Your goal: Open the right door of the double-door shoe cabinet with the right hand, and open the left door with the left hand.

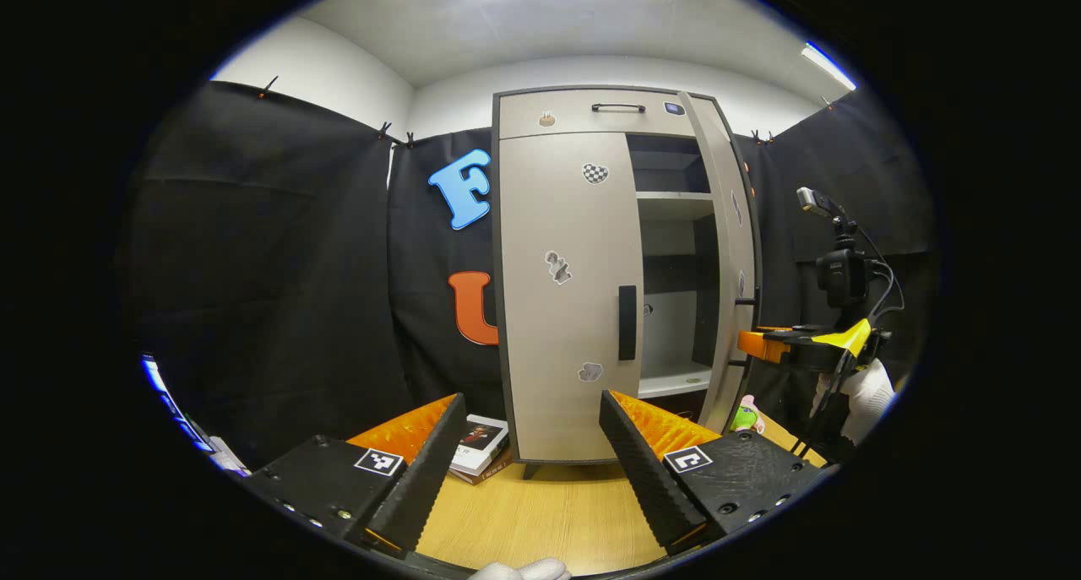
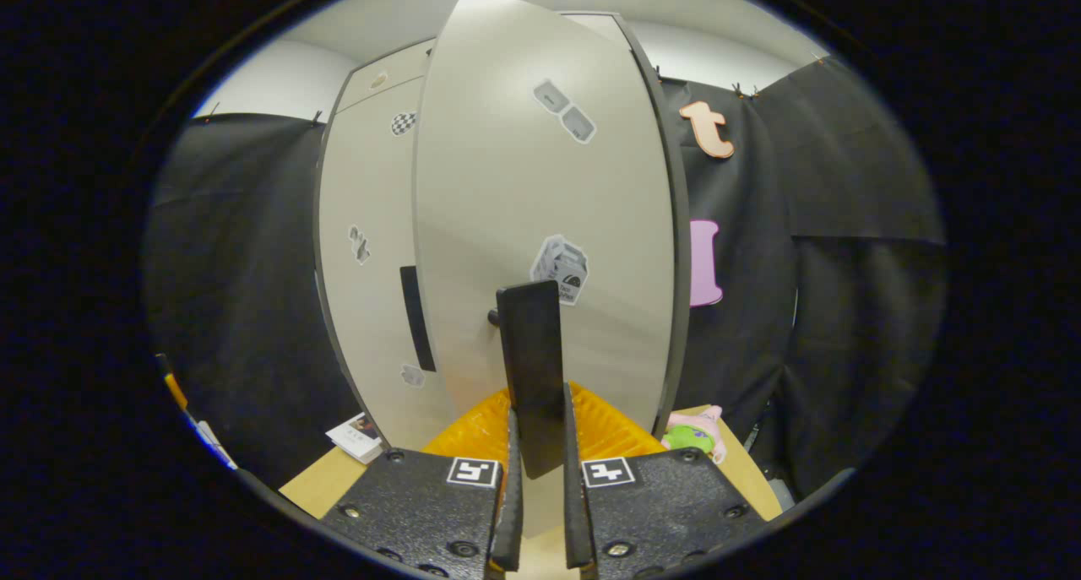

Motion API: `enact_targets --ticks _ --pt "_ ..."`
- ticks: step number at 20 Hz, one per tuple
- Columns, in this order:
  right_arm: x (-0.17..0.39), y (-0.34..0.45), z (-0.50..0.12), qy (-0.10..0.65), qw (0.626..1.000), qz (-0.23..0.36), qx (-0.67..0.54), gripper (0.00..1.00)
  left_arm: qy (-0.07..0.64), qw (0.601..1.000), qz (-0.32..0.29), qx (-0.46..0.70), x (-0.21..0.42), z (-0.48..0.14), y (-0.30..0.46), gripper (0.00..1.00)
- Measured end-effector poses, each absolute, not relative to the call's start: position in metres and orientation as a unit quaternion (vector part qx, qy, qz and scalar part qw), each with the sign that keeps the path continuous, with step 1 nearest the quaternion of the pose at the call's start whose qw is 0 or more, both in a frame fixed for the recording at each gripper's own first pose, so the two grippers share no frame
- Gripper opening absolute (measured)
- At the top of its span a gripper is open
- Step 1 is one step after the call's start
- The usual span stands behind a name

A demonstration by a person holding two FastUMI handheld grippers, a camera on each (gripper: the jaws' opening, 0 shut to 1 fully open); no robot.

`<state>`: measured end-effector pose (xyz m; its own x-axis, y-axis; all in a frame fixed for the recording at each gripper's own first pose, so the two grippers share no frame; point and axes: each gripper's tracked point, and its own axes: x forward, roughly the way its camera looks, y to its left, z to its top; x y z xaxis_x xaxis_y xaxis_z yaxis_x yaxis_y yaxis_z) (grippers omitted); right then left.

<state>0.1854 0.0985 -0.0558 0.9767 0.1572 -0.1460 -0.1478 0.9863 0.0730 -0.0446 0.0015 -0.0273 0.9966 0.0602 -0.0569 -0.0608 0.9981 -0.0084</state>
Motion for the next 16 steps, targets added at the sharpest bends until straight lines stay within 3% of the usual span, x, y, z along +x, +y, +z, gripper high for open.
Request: enact_targets --ticks 9,16 --pt "0.177 0.077 -0.055 0.078 0.993 0.085 0.017 0.17 0.025 1.000 -0.010 -0.005 -0.035 -0.021 -0.057 0.96" --pt "0.184 0.049 -0.054 0.073 0.997 0.033 0.002 0.06 0.027 0.999 -0.031 -0.010 -0.027 -0.019 -0.091 0.96"
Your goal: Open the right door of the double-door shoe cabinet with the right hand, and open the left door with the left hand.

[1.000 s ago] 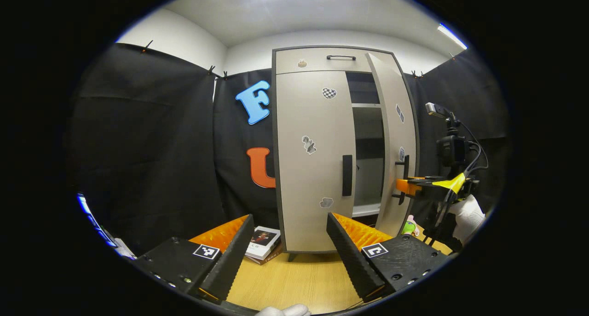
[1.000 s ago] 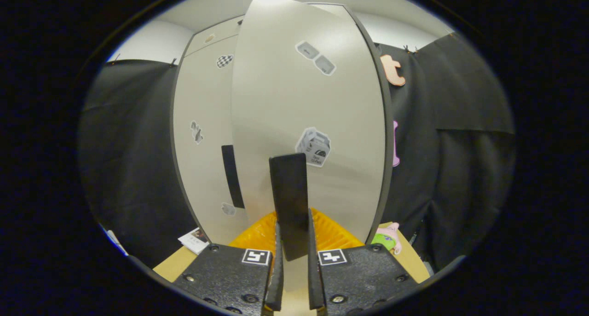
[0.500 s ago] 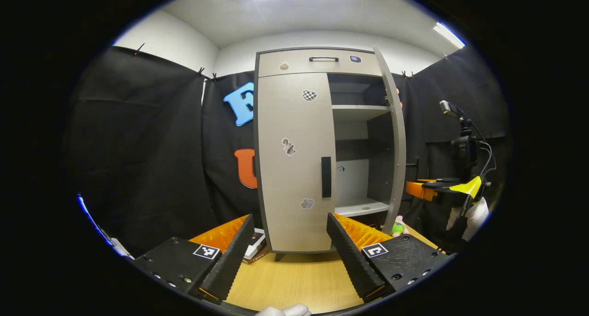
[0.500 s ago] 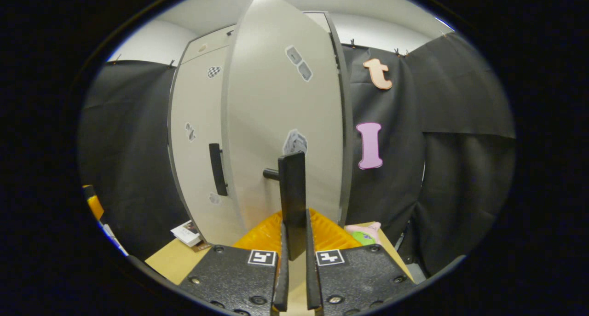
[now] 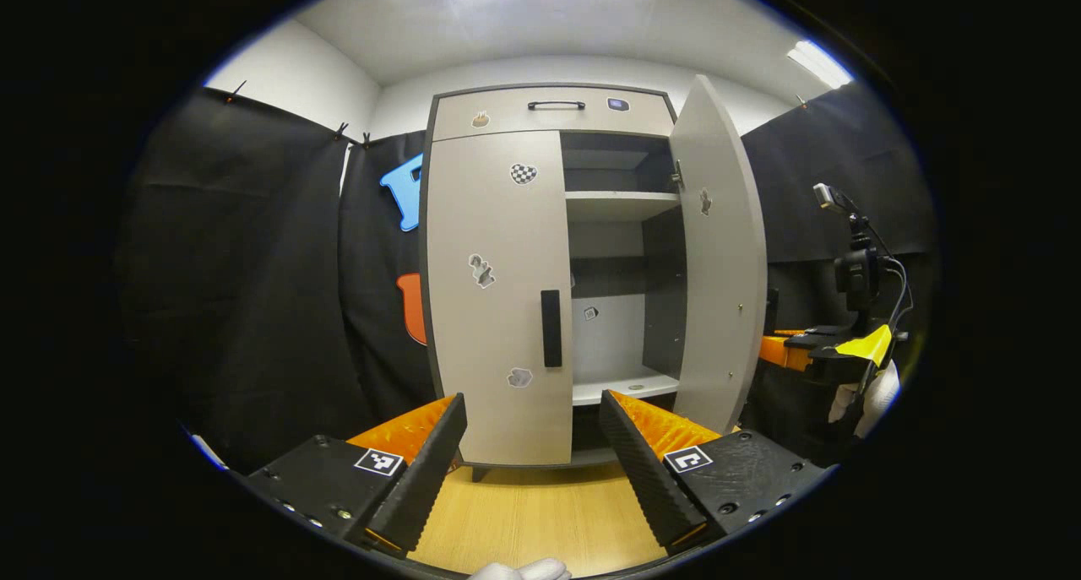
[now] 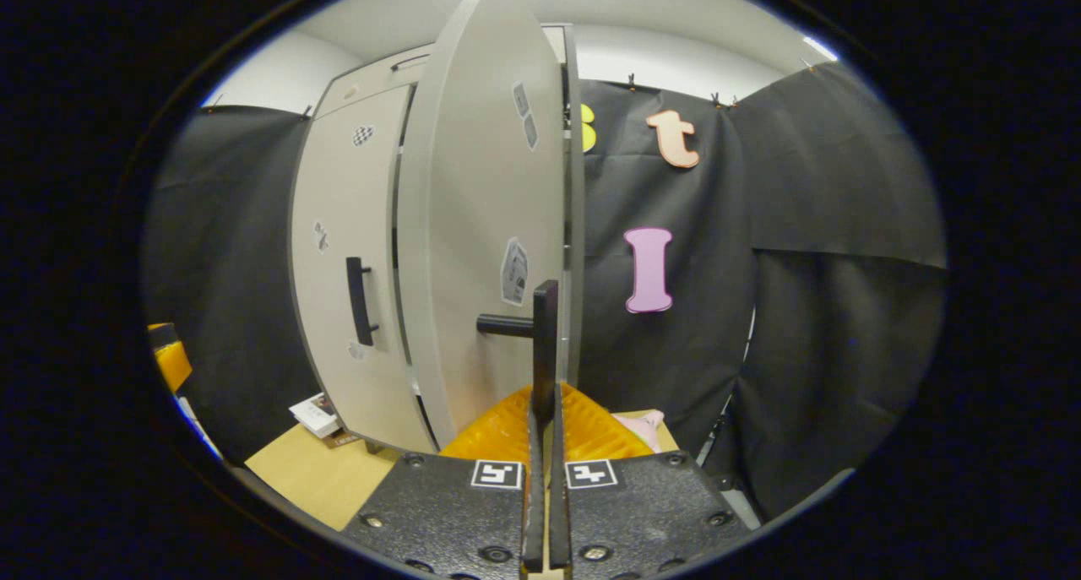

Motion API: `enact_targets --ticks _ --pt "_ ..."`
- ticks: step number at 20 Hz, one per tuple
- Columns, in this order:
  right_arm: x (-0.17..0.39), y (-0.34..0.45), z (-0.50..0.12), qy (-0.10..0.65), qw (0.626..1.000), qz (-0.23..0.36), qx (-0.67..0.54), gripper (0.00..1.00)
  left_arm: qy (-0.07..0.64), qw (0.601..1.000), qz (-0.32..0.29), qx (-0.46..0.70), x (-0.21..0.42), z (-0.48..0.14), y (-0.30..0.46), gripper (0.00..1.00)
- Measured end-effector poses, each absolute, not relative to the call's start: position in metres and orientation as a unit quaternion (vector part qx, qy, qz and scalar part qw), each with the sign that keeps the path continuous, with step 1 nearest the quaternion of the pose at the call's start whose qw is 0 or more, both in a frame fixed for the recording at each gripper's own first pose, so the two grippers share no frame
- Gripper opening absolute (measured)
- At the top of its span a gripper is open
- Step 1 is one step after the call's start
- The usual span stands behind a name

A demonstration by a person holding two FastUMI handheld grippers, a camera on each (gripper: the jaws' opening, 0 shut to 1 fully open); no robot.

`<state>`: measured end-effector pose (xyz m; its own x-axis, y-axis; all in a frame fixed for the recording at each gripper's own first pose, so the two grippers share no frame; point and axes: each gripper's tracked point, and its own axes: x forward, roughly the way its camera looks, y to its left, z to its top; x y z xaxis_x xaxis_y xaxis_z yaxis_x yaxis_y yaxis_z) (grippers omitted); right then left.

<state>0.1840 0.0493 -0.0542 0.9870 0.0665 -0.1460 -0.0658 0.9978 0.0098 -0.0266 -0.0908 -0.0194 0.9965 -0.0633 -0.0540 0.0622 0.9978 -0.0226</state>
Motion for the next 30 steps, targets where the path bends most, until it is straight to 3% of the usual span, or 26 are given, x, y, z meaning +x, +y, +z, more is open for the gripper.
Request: enact_targets --ticks 2,6,15,17,20,22,24,30 --pt "0.186 0.036 -0.055 0.074 0.997 0.015 -0.001 0.04 0.028 0.999 -0.037 -0.012 -0.025 -0.022 -0.100 0.96" --pt "0.182 0.058 -0.053 0.081 0.994 0.065 0.020 0.04 0.026 0.999 -0.042 -0.009 -0.022 -0.017 -0.118 0.96" --pt "0.180 0.035 -0.053 0.081 0.996 0.029 -0.004 0.05 0.026 0.999 -0.034 -0.010 -0.020 -0.015 -0.121 0.96" --pt "0.181 0.025 -0.048 0.067 0.998 0.004 -0.014 0.13 0.026 0.999 -0.034 -0.011 -0.020 -0.014 -0.116 0.96" --pt "0.178 0.014 -0.043 0.059 0.998 -0.024 -0.023 0.73 0.025 0.999 -0.035 -0.012 -0.018 -0.014 -0.107 0.96" --pt "0.177 0.013 -0.039 0.049 0.998 -0.030 -0.022 0.93 0.023 0.999 -0.038 -0.010 -0.015 -0.013 -0.100 0.96" --pt "0.178 0.012 -0.036 0.041 0.998 -0.042 -0.023 1.00 0.021 0.999 -0.042 -0.008 -0.013 -0.013 -0.093 0.96" --pt "0.174 0.032 -0.032 0.026 0.999 -0.026 -0.002 1.00 0.020 0.999 -0.042 -0.009 0.000 -0.019 -0.057 0.96"
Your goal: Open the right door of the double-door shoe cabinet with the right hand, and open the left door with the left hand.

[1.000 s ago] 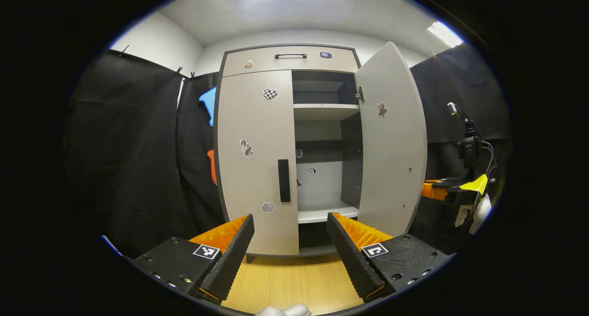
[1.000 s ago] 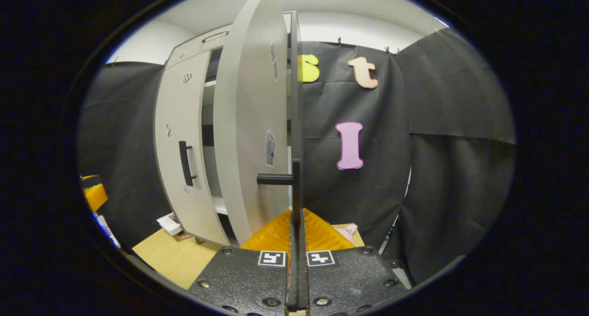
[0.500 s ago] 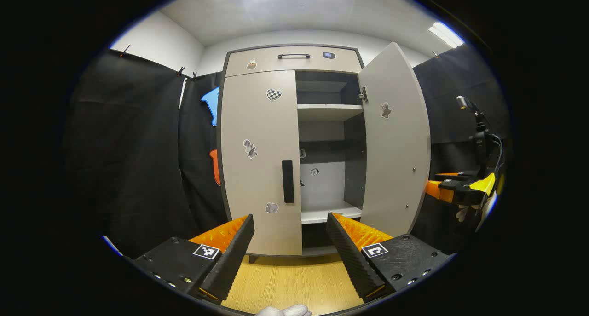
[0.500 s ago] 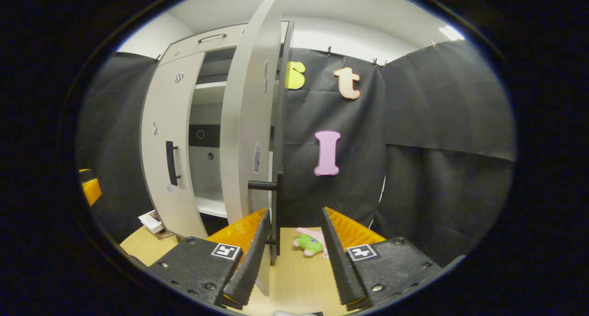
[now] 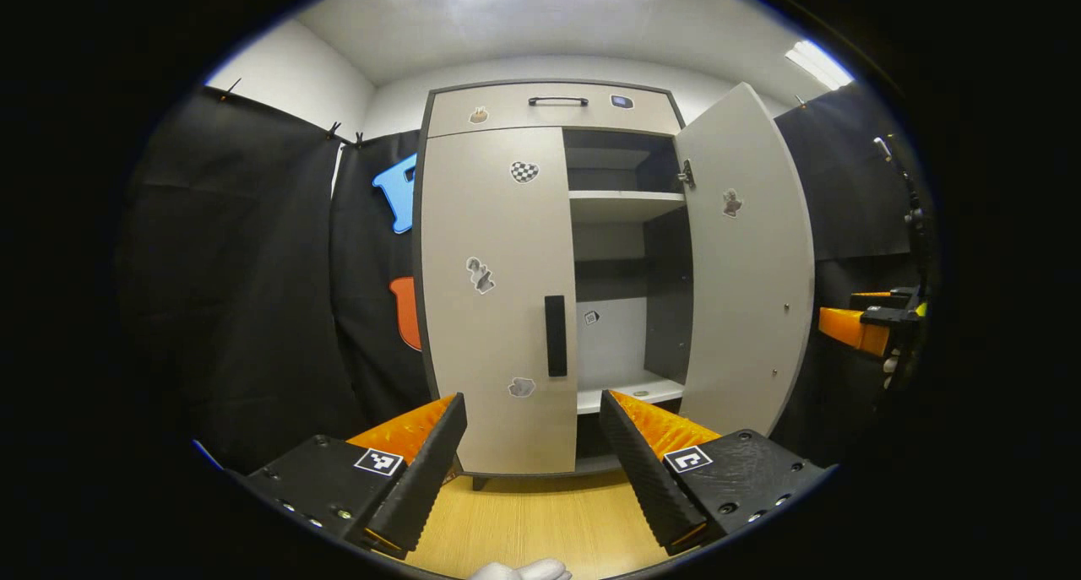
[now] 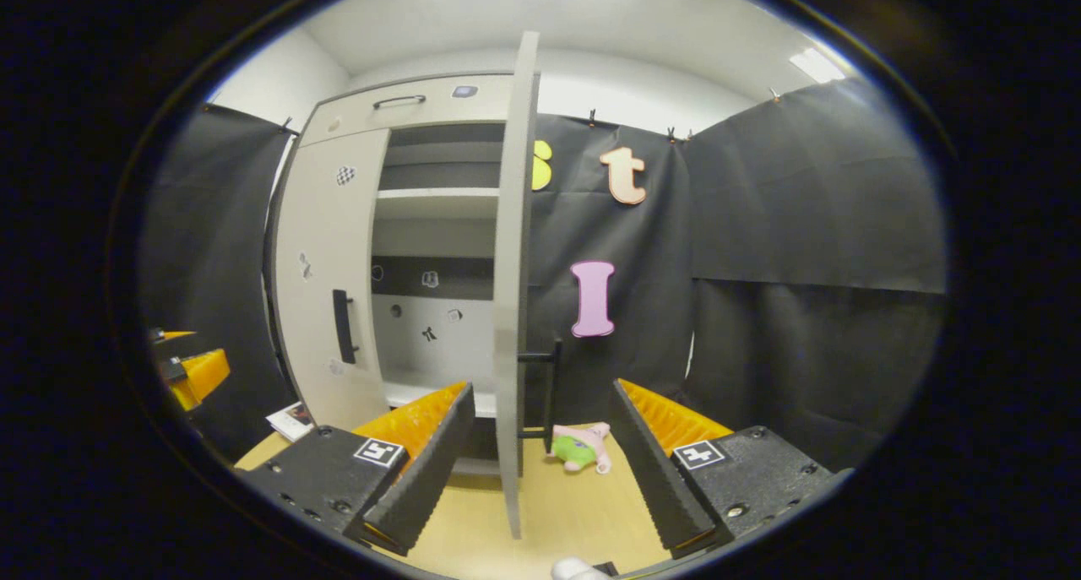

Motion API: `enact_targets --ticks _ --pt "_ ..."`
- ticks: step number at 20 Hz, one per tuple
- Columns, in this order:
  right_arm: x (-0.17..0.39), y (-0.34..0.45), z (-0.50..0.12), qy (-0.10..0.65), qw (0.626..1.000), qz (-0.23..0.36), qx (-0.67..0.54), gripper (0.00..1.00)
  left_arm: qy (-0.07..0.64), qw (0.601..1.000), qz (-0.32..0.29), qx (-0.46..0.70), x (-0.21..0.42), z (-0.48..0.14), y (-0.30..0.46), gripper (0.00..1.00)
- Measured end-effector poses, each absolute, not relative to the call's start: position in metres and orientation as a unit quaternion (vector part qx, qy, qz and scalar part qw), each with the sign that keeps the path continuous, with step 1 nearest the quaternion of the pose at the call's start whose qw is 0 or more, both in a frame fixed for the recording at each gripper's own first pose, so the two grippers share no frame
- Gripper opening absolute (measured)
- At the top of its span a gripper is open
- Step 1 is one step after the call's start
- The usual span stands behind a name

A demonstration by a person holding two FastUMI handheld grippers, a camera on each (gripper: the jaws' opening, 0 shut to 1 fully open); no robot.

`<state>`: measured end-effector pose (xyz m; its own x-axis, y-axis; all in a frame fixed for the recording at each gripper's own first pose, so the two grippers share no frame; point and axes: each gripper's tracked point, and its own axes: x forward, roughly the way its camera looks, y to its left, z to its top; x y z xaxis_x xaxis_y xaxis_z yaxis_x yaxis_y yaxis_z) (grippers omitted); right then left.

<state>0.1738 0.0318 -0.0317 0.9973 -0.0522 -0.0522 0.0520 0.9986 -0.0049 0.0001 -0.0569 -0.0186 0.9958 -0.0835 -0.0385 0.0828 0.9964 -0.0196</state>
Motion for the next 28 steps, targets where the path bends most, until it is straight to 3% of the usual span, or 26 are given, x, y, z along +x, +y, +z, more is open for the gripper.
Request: enact_targets --ticks 6,12,28 --pt "0.168 0.057 -0.033 0.022 1.000 0.001 0.011 1.00 0.011 0.999 -0.036 0.005 0.043 -0.032 -0.034 0.96" --pt "0.159 0.080 -0.033 0.028 0.999 0.038 0.020 1.00 0.013 0.999 -0.049 0.000 0.117 -0.045 -0.057 0.96" --pt "0.162 0.066 -0.038 0.044 0.999 -0.016 0.009 1.00 0.004 0.999 -0.040 -0.010 0.269 -0.046 -0.117 0.96"
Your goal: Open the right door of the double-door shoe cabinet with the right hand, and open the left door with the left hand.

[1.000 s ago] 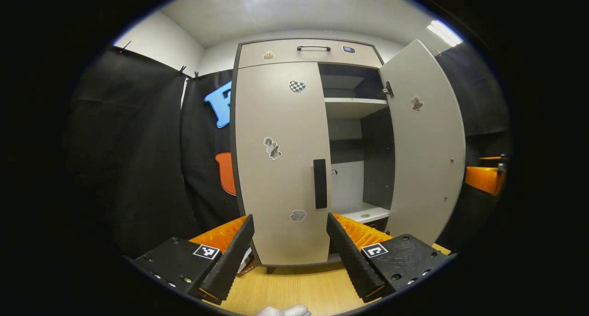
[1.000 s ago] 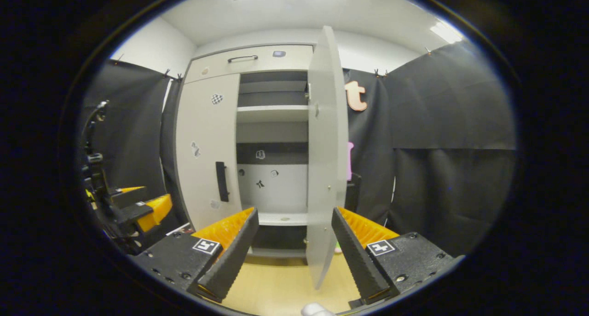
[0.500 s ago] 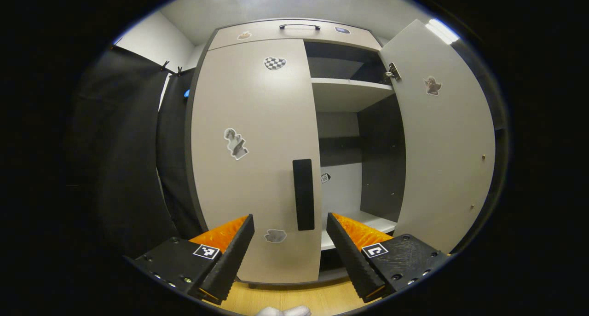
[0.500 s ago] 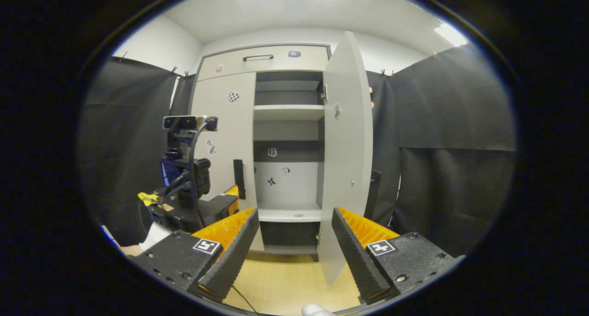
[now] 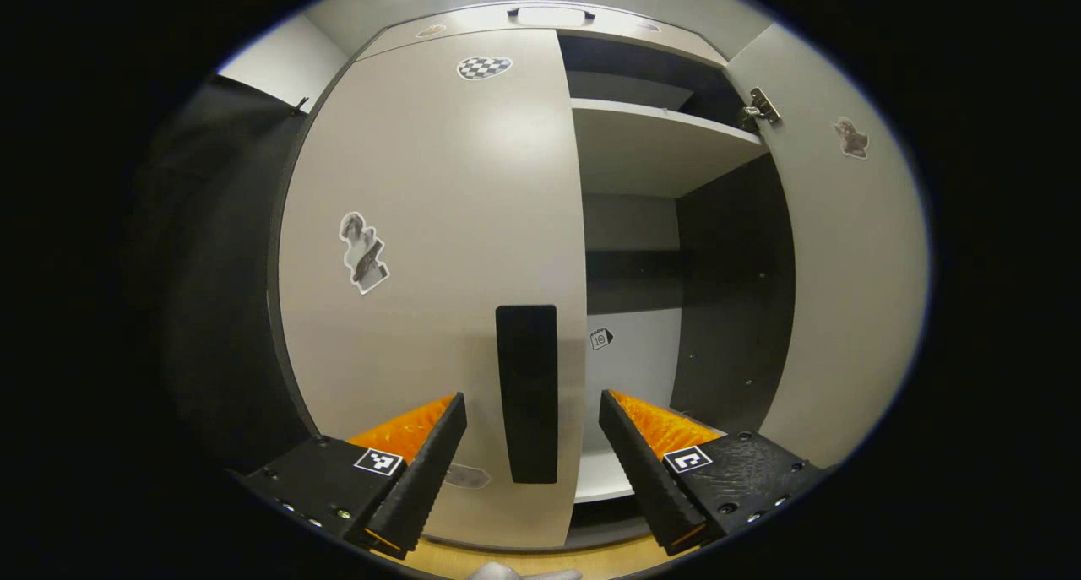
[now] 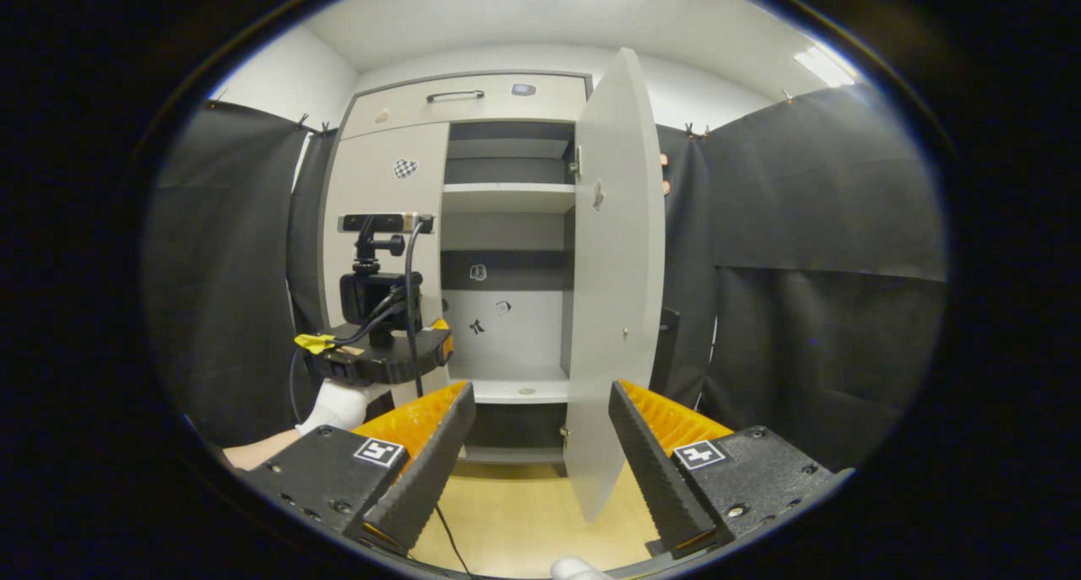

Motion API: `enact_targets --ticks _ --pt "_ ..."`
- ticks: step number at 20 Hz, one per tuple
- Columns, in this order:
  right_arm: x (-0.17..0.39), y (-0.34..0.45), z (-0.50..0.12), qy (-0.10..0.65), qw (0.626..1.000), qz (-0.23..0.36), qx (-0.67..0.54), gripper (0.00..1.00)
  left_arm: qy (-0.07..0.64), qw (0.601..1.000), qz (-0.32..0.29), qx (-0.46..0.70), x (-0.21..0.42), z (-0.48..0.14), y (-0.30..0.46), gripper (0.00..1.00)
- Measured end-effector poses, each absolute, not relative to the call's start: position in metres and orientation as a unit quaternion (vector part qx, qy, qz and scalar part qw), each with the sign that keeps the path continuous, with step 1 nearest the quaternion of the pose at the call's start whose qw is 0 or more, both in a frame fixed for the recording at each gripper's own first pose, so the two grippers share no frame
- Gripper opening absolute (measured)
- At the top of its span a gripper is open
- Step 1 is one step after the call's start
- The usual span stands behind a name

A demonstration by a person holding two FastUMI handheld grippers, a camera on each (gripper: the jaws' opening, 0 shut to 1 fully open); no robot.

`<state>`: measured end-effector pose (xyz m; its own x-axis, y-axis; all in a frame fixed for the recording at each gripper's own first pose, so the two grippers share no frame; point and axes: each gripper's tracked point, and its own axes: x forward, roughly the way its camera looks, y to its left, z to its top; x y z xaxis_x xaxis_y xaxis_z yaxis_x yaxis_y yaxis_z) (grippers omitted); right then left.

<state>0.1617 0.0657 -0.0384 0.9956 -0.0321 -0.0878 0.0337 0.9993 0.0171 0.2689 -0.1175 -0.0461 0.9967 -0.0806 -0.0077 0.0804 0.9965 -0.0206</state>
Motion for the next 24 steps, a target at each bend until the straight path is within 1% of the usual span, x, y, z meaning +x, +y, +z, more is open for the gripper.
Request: enact_targets --ticks 2,3,4,5,6,7,8,9,10,11,13,14,15,16,17,24 --pt "0.163 0.066 -0.038 0.045 0.999 -0.015 0.011 1.00 0.010 0.999 -0.041 -0.014 0.276 -0.050 -0.117 0.90" --pt "0.164 0.066 -0.039 0.046 0.999 -0.013 0.011 1.00 0.014 0.999 -0.044 -0.016 0.276 -0.052 -0.118 0.84" --pt "0.165 0.067 -0.039 0.046 0.999 -0.012 0.010 1.00 0.017 0.999 -0.045 -0.017 0.277 -0.053 -0.119 0.81" --pt "0.166 0.067 -0.039 0.047 0.999 -0.010 0.008 1.00 0.020 0.999 -0.046 -0.019 0.280 -0.055 -0.120 0.73" --pt "0.167 0.067 -0.040 0.048 0.999 -0.010 0.007 1.00 0.016 0.999 -0.047 -0.018 0.282 -0.054 -0.120 0.69" --pt "0.167 0.068 -0.040 0.049 0.999 -0.008 0.007 1.00 0.020 0.999 -0.046 -0.017 0.276 -0.054 -0.120 0.56" --pt "0.168 0.068 -0.041 0.050 0.999 -0.007 0.007 1.00 0.020 0.998 -0.048 -0.018 0.287 -0.058 -0.121 0.68" --pt "0.169 0.069 -0.041 0.051 0.999 -0.005 0.007 1.00 0.022 0.998 -0.049 -0.022 0.278 -0.055 -0.121 0.39" --pt "0.170 0.069 -0.042 0.053 0.999 -0.004 0.007 1.00 0.025 0.998 -0.052 -0.025 0.277 -0.057 -0.122 0.28" --pt "0.170 0.069 -0.042 0.054 0.998 -0.003 0.008 1.00 0.026 0.998 -0.052 -0.023 0.279 -0.056 -0.122 0.35" --pt "0.171 0.070 -0.043 0.056 0.998 -0.002 0.009 1.00 0.027 0.998 -0.052 -0.024 0.278 -0.056 -0.121 0.30" --pt "0.171 0.070 -0.042 0.056 0.998 -0.003 0.008 1.00 0.031 0.998 -0.055 -0.026 0.273 -0.055 -0.121 0.30" --pt "0.171 0.070 -0.043 0.056 0.998 -0.004 0.007 1.00 0.030 0.998 -0.056 -0.026 0.278 -0.057 -0.120 0.27" --pt "0.171 0.070 -0.042 0.055 0.998 -0.004 0.008 1.00 0.030 0.998 -0.056 -0.028 0.274 -0.056 -0.120 0.27" --pt "0.171 0.070 -0.042 0.055 0.998 -0.004 0.008 1.00 0.032 0.997 -0.058 -0.025 0.276 -0.057 -0.120 0.23" --pt "0.171 0.072 -0.042 0.053 0.999 0.008 0.006 1.00 0.030 0.997 -0.063 -0.031 0.263 -0.057 -0.116 0.23"
